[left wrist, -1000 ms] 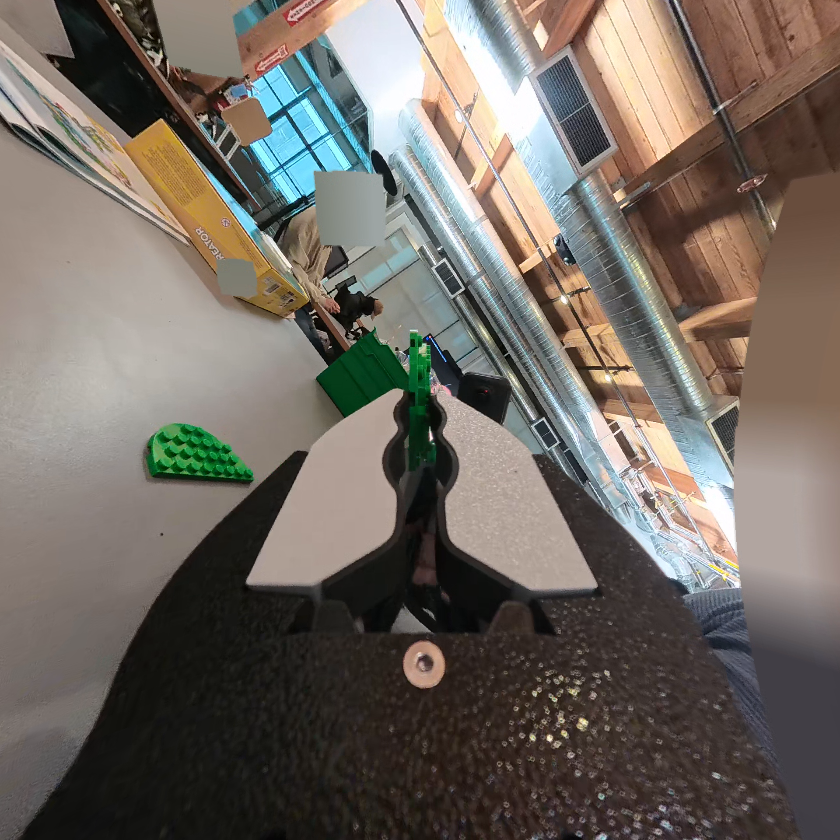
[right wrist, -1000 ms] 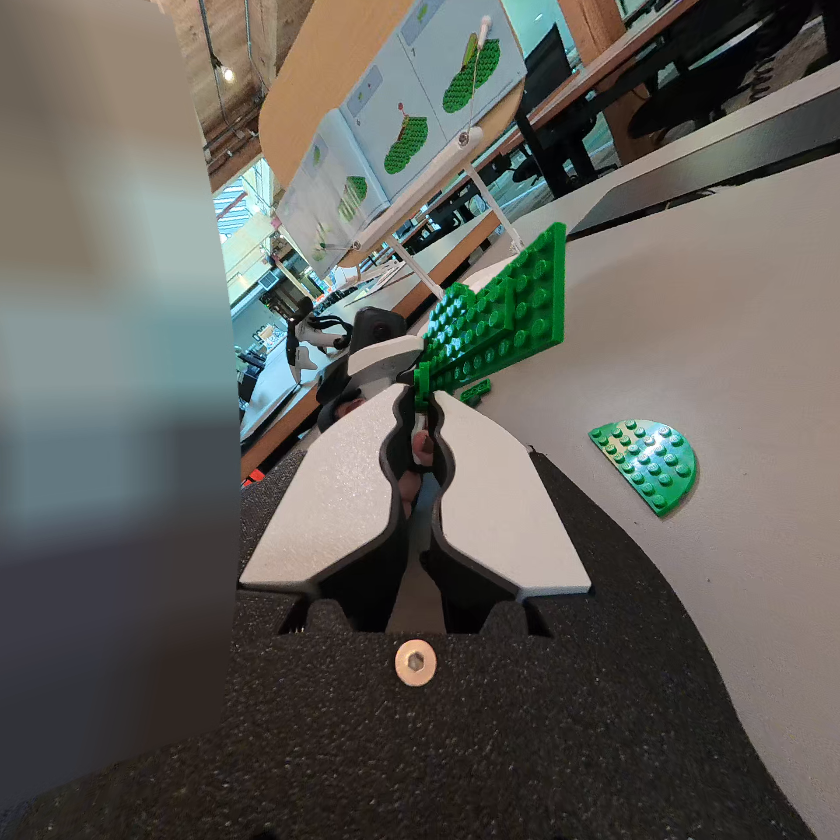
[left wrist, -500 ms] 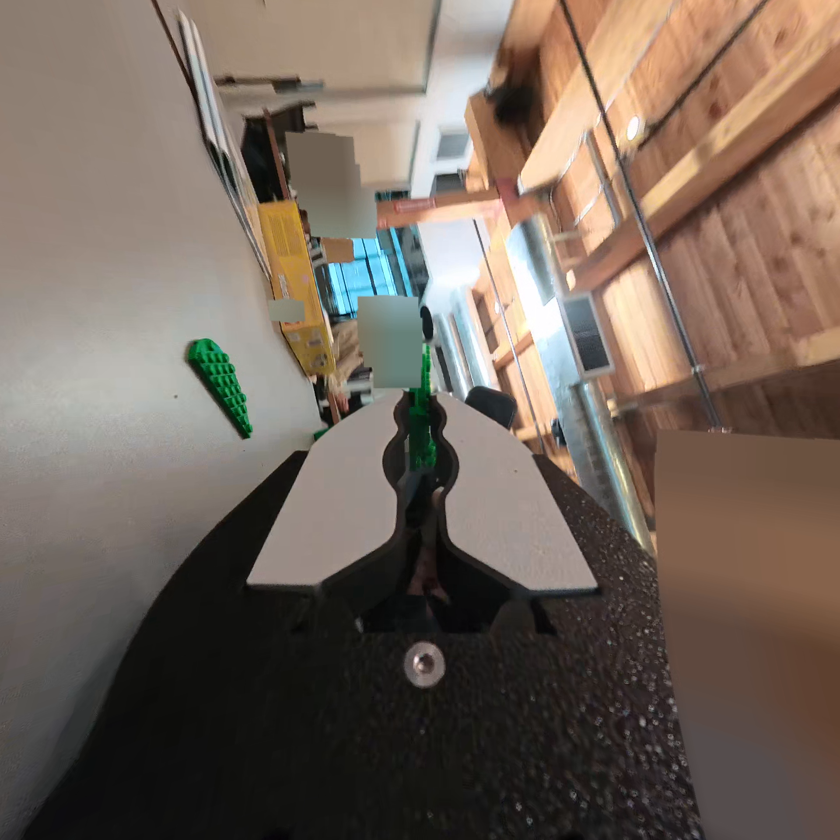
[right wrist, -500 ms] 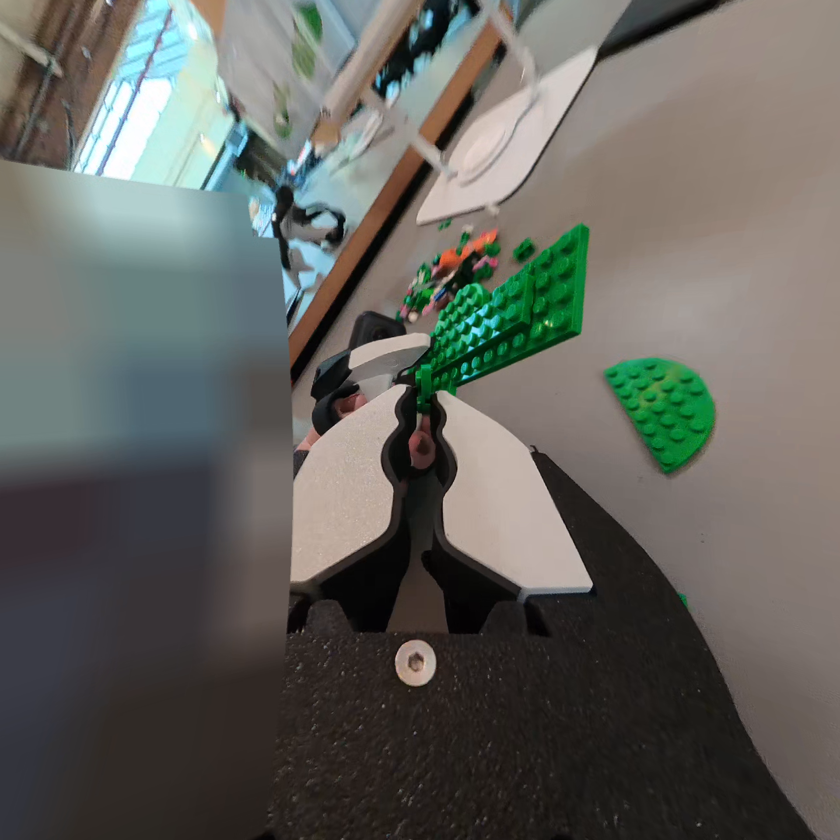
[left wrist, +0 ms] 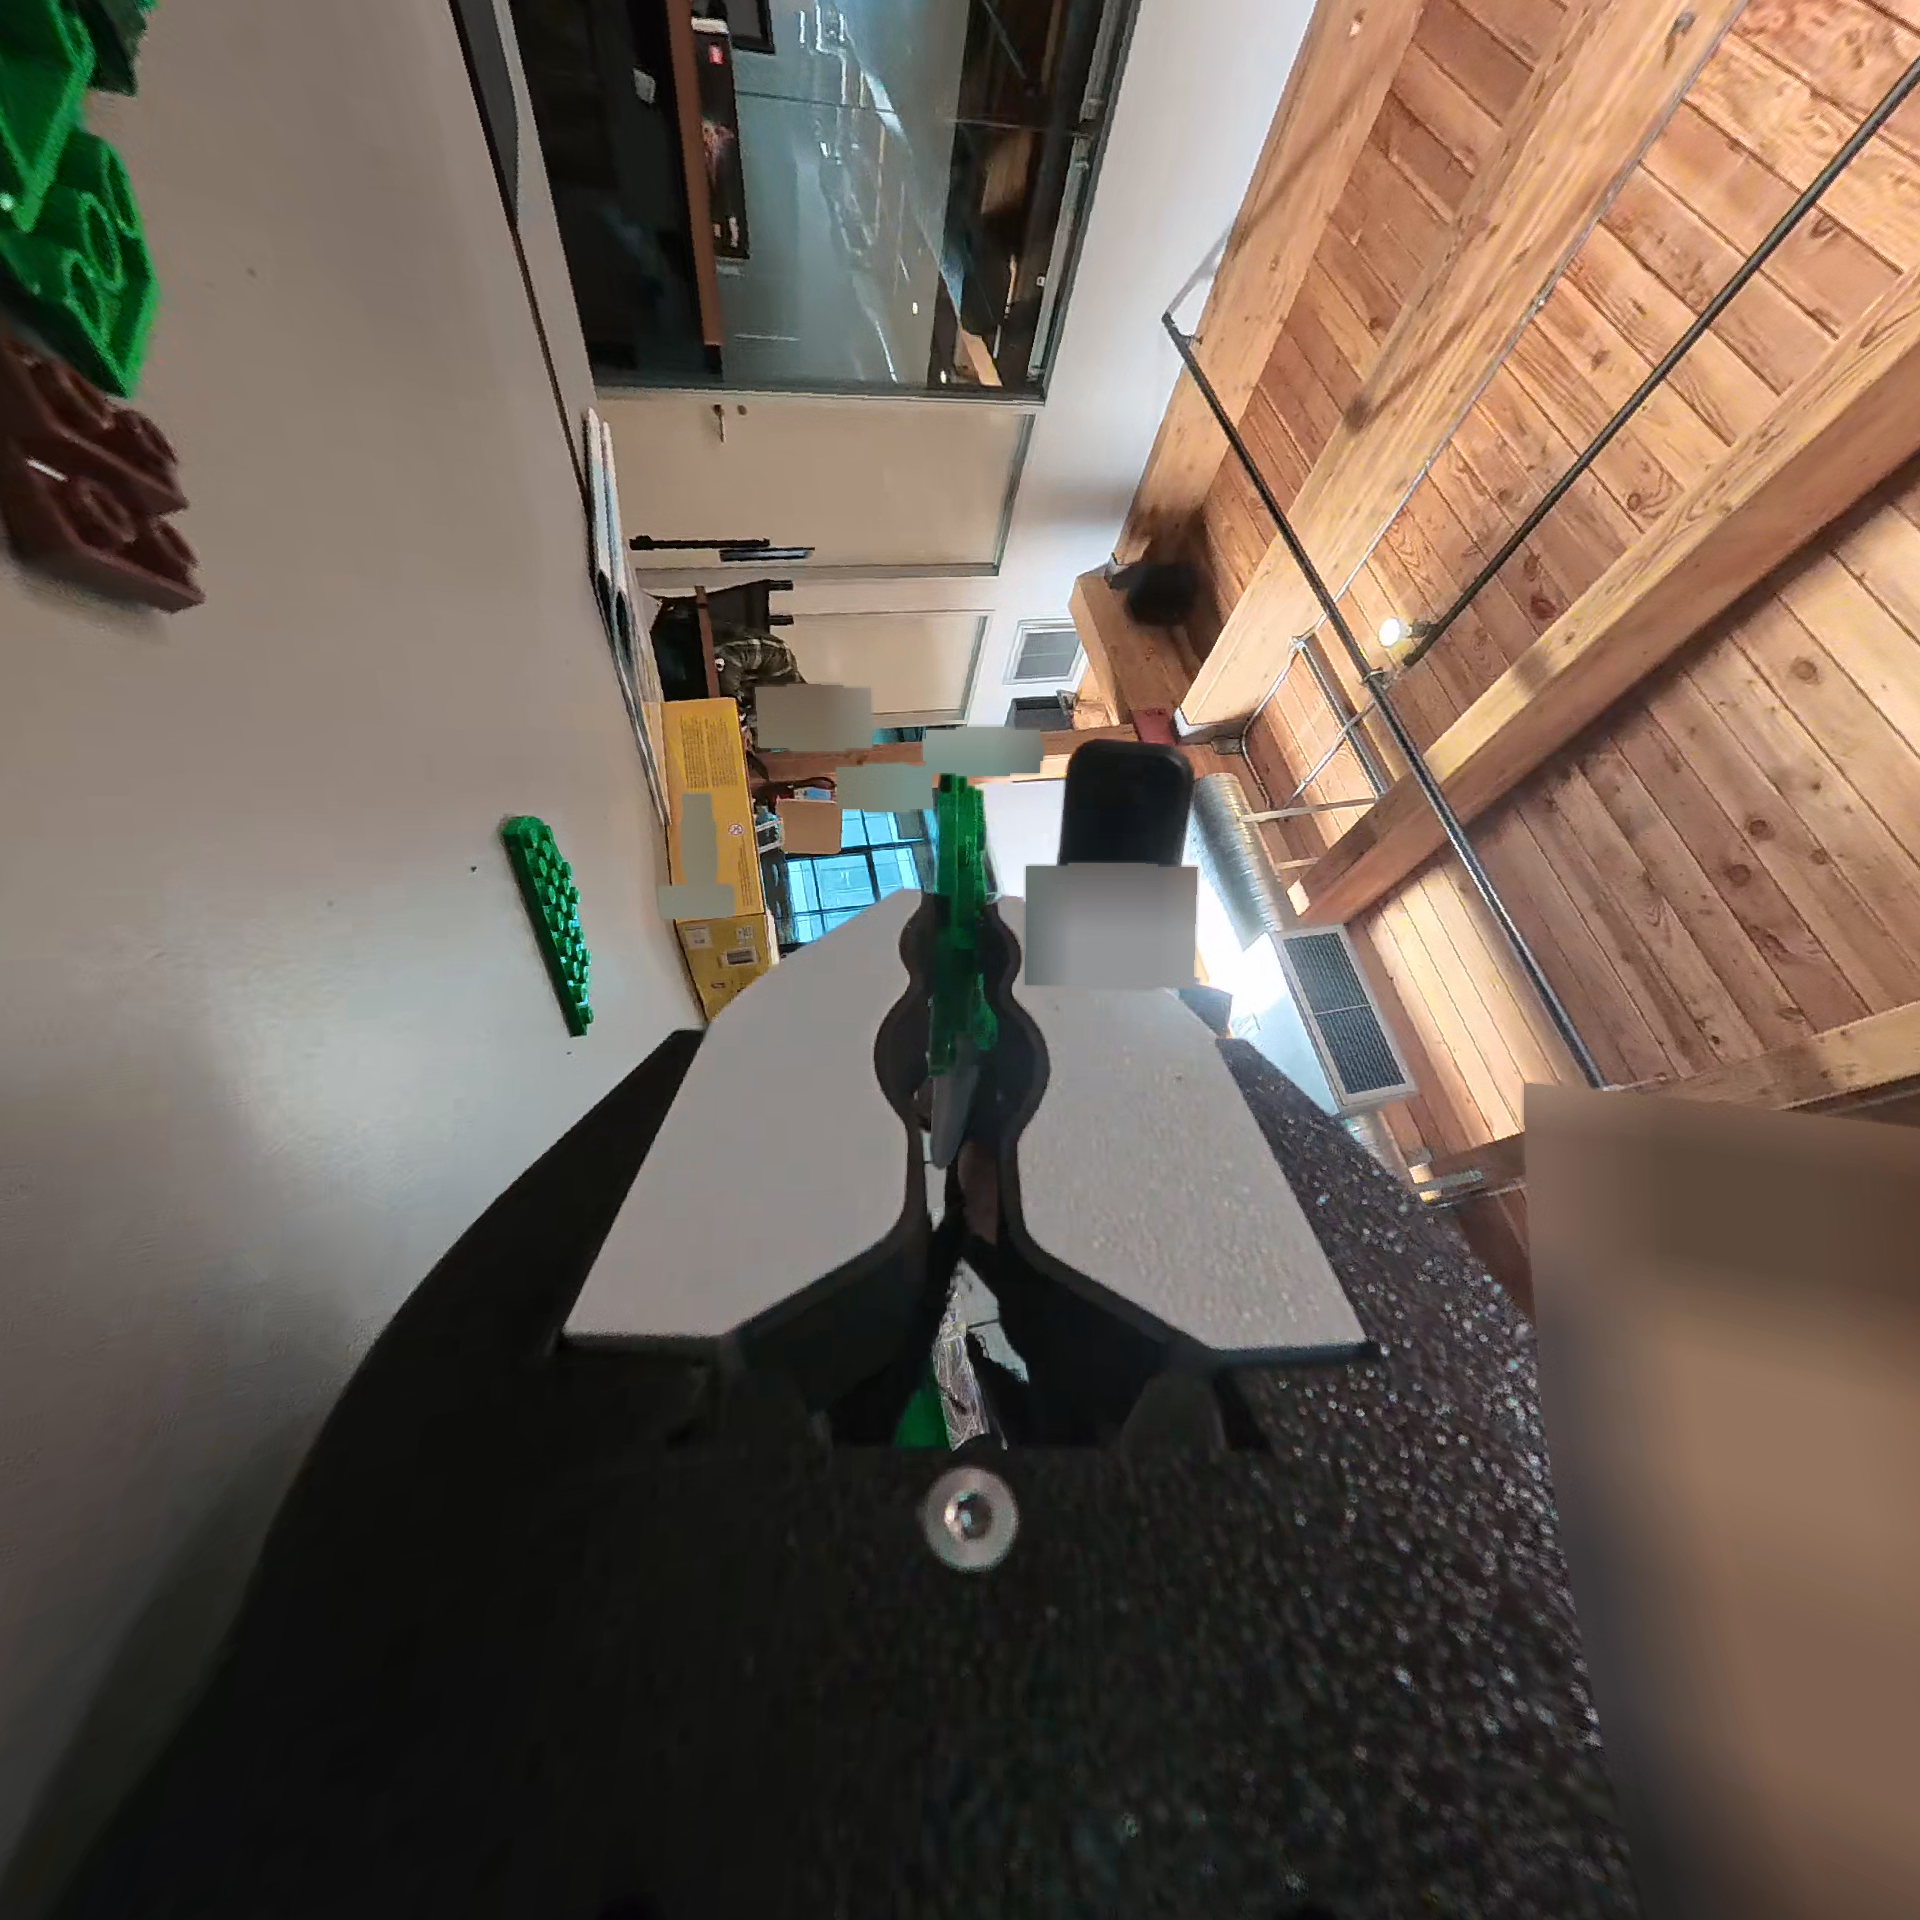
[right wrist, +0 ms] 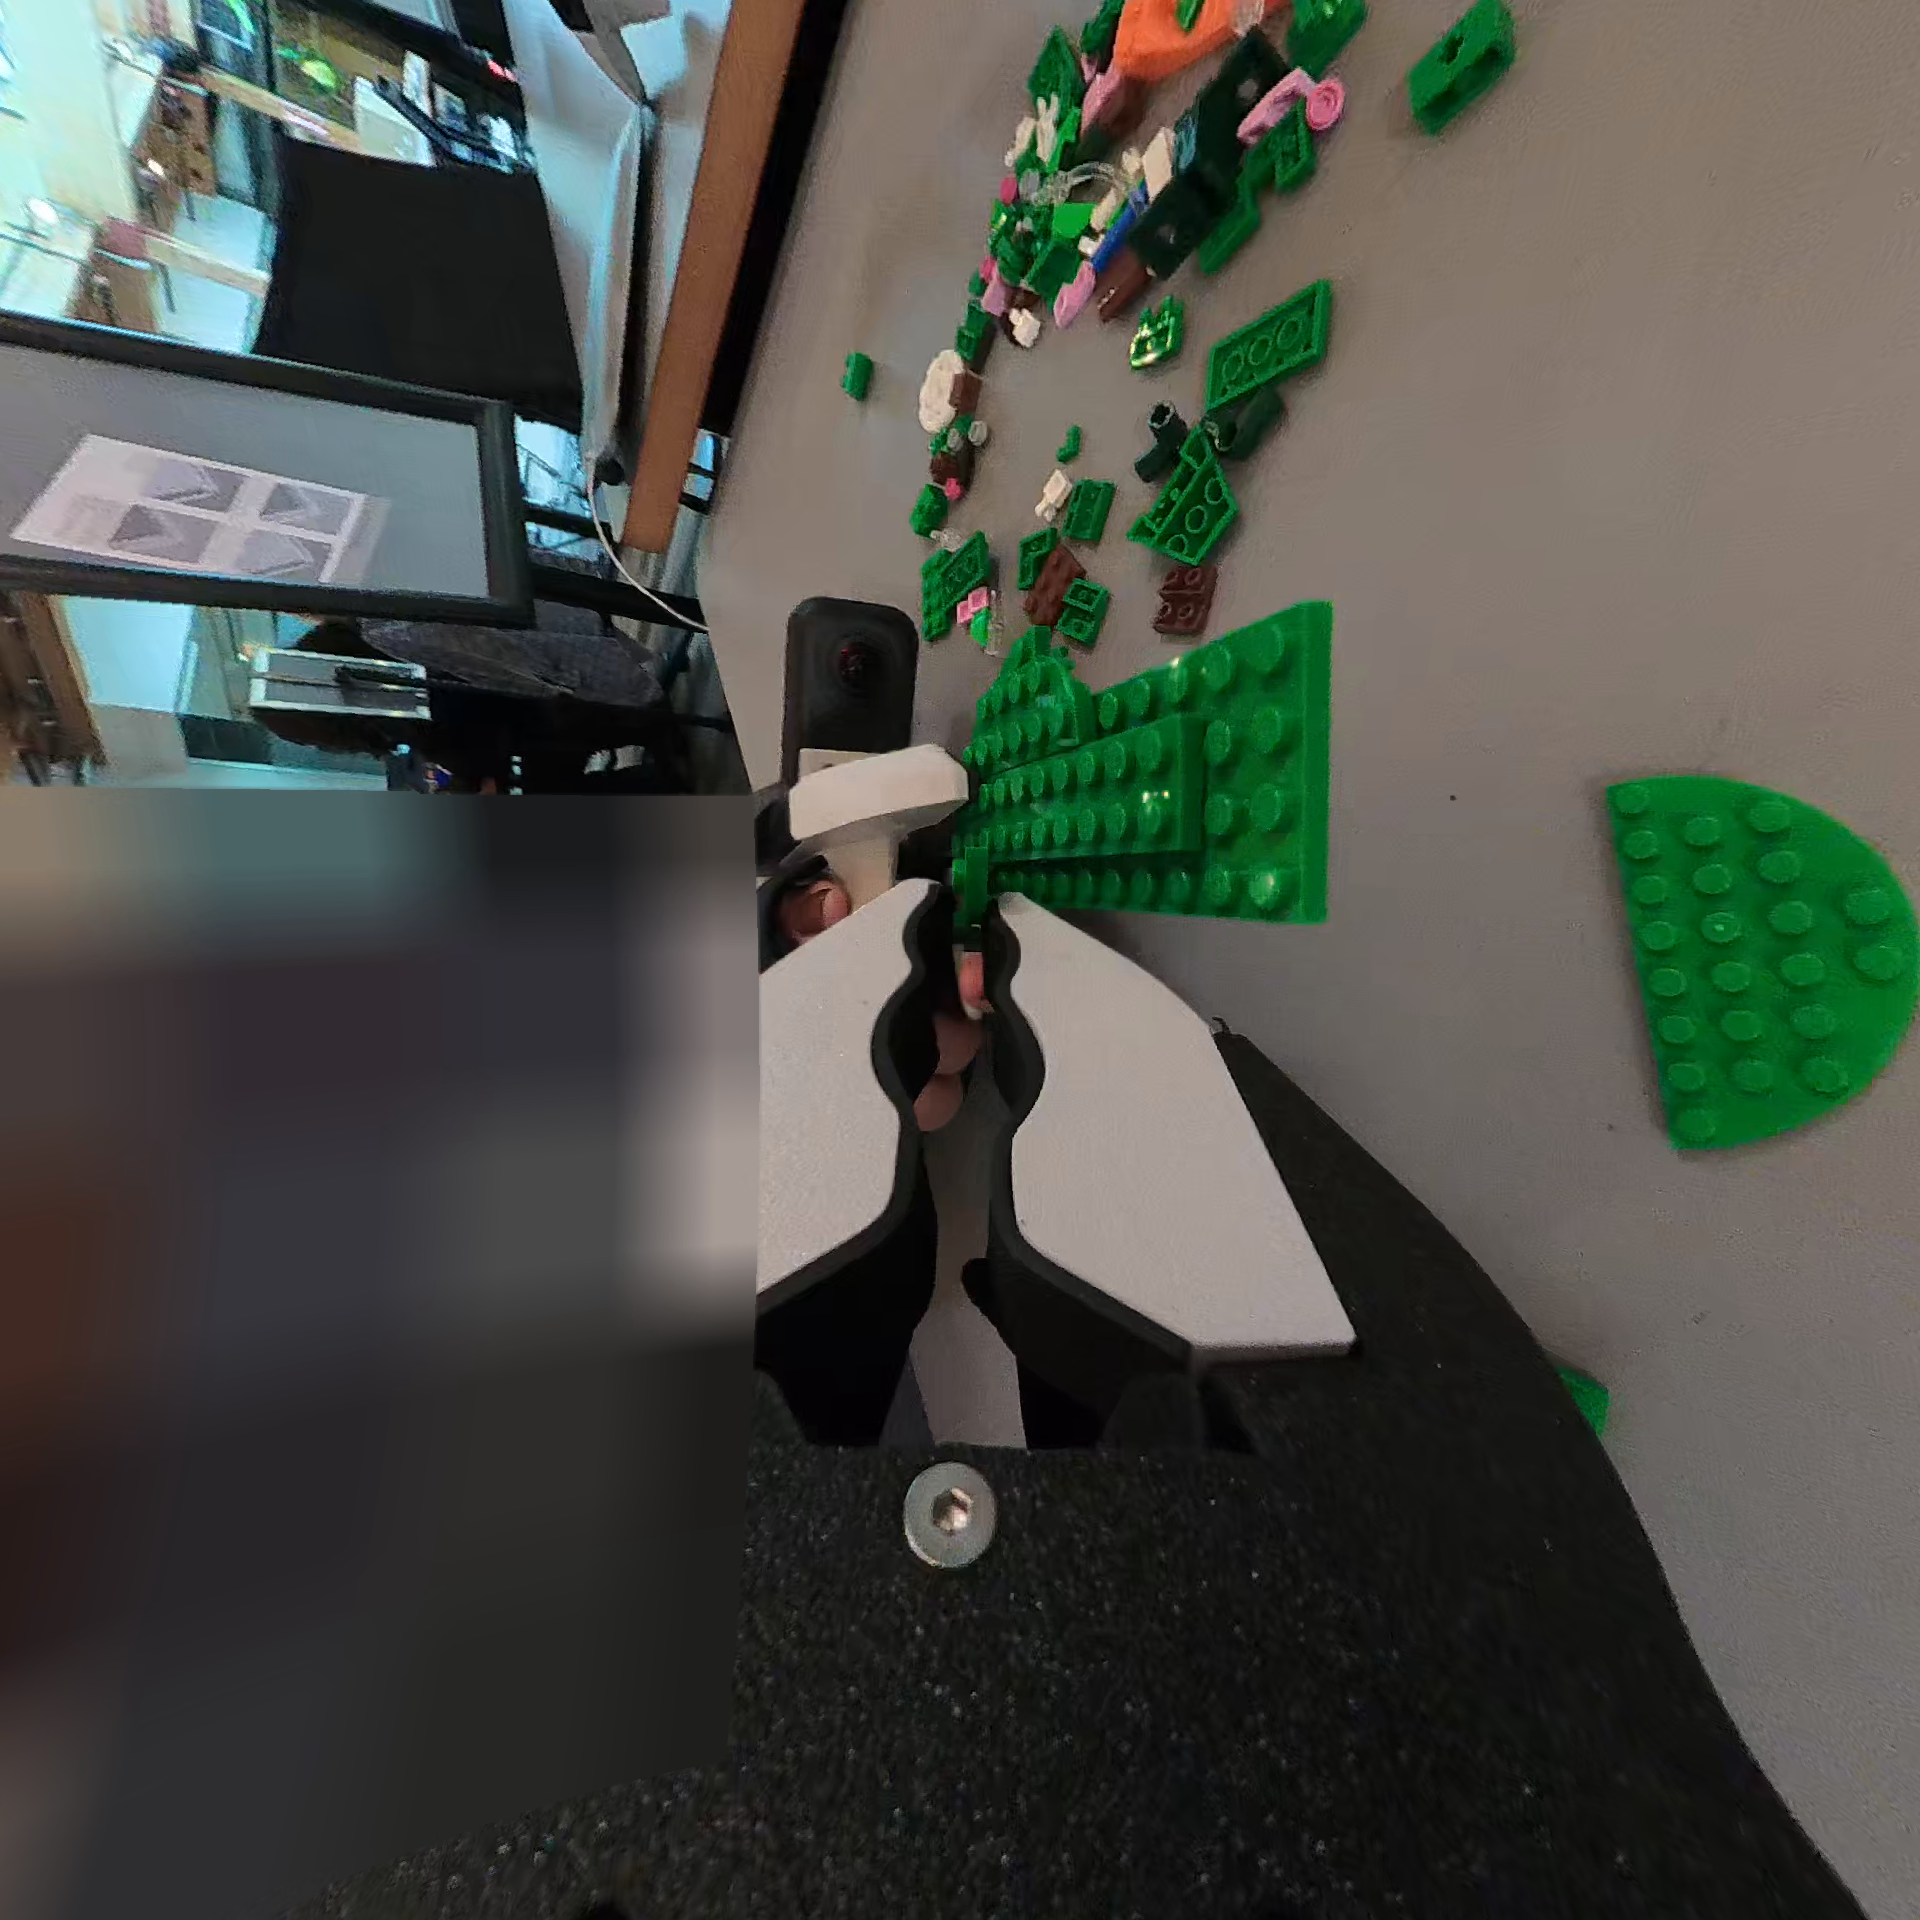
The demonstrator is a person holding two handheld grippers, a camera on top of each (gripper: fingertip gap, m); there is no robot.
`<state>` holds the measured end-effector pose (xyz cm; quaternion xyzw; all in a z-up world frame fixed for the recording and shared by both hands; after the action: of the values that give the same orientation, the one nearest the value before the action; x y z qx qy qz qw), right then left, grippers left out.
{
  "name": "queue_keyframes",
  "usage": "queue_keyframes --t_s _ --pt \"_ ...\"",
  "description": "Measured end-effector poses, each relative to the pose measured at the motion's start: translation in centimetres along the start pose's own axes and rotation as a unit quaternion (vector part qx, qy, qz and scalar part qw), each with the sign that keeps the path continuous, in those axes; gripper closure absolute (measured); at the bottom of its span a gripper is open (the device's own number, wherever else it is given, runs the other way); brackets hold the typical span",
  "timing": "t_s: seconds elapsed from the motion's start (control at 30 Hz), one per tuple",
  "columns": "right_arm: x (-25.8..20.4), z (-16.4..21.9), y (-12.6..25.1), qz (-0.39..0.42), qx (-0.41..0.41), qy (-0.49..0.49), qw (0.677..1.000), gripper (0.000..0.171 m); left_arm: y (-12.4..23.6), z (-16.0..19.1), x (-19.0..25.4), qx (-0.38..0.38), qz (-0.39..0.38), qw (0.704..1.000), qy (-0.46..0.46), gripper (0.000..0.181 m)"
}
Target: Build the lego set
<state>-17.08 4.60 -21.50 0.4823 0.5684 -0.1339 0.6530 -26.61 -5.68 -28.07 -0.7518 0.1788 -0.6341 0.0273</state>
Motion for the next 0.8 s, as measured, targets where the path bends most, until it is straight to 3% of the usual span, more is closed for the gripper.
queue_keyframes --t_s 0.13,0.4,0.57,0.67,0.73,0.8 --pt "-0.1 -0.1 -0.3 0.013 -0.009 -0.007 1.0 0.162 0.2 -0.1 -0.1 -0.003 -0.012 1.0 0.004 0.174" --pt "0.0 -0.1 0.0 0.058 -0.017 -0.022 0.998 0.137 0.3 -0.1 -0.2 -0.002 -0.016 1.0 0.024 0.174" --pt "-0.2 0.5 0.6 0.068 0.001 0.01 0.998 0.135 0.1 -0.4 0.0 -0.011 -0.019 0.999 0.025 0.174" --pt "-0.4 1.4 1.7 0.114 0.044 0.084 0.989 0.133 0.4 -0.5 -0.2 -0.021 -0.027 0.999 0.025 0.175" --pt "-1.4 2.3 2.2 0.119 0.095 0.19 0.97 0.135 0.6 -0.6 -0.5 -0.03 -0.035 0.999 0.026 0.174" --pt "-2.5 3.9 2.0 0.148 0.157 0.352 0.911 0.136 0.8 -0.7 -0.7 -0.04 -0.041 0.998 0.028 0.174"
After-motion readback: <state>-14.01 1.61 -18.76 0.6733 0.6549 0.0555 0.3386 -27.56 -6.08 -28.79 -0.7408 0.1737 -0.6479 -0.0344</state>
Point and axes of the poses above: each gripper's, where its closed fingertips meet, y back along the fingers, z out of its underside, x = y × z across the jaws, the point moved 8 cm from there along y, back along the fingers, and after that the axes turned 13 degrees about -y, right-handed, at the moved point
